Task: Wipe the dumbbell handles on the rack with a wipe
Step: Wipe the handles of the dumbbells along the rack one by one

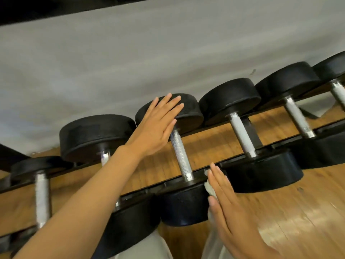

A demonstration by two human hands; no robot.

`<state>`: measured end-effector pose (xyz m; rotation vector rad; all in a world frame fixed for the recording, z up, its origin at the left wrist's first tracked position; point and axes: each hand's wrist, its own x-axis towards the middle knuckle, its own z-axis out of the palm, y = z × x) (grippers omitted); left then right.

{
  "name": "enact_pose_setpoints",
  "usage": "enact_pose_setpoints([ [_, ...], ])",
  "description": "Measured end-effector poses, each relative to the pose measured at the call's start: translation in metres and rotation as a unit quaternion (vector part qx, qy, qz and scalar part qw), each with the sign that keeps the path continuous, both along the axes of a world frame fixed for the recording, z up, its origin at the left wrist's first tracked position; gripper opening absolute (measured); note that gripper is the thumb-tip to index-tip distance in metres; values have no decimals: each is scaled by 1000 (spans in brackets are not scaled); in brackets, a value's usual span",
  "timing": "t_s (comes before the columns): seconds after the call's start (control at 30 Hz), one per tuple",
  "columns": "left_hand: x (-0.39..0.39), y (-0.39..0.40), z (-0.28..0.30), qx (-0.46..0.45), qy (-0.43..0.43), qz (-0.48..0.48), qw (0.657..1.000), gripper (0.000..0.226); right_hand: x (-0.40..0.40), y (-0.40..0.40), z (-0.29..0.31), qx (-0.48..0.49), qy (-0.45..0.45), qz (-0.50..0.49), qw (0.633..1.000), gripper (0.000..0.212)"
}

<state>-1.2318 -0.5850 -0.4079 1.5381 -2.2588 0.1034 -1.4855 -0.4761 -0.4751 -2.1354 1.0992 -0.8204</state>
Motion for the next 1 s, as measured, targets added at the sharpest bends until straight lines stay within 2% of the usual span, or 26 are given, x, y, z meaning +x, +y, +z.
enact_pose_setpoints([
  [0.13, 0, 12, 1, -2, -18, 22, 1000, 51, -13, -39, 20, 93, -69, 95, 989, 42],
  [0.2, 9, 17, 1, 1, -30, 30, 999, 51, -11, -70, 31, 84, -84, 133, 984, 38],
  [0.27, 17, 23, -1, 7, -29, 52, 998, 51, -1, -103, 38, 28, -75, 166, 983, 37],
  [0.37, 21, 30, -4, 4, -37, 76, 996, 52, 26, -144, 38, -95, -21, 238, 966, 40],
  [0.5, 16, 32, -9, -11, -28, 81, 996, 52, 59, -162, 15, -199, 90, 307, 926, 41],
  [0.6, 14, 31, -13, -23, -10, 80, 996, 51, 67, -161, -7, -240, 186, 331, 893, 48],
  [0.7, 16, 29, -16, -28, 2, 69, 997, 51, 64, -168, -1, -244, 221, 348, 878, 51],
  [0.77, 19, 28, -18, -27, -1, 61, 998, 51, 62, -172, 5, -289, 238, 370, 850, 48],
  [0.83, 23, 26, -18, -30, -4, 46, 998, 51, 61, -172, 6, -329, 269, 433, 795, 43],
  [0.93, 26, 25, -20, -36, 4, 39, 999, 50, 64, -170, 11, -309, 302, 560, 707, 36],
  [1.0, 25, 23, -24, -49, 8, 40, 998, 50, 73, -180, 22, -349, 323, 556, 682, 39],
])
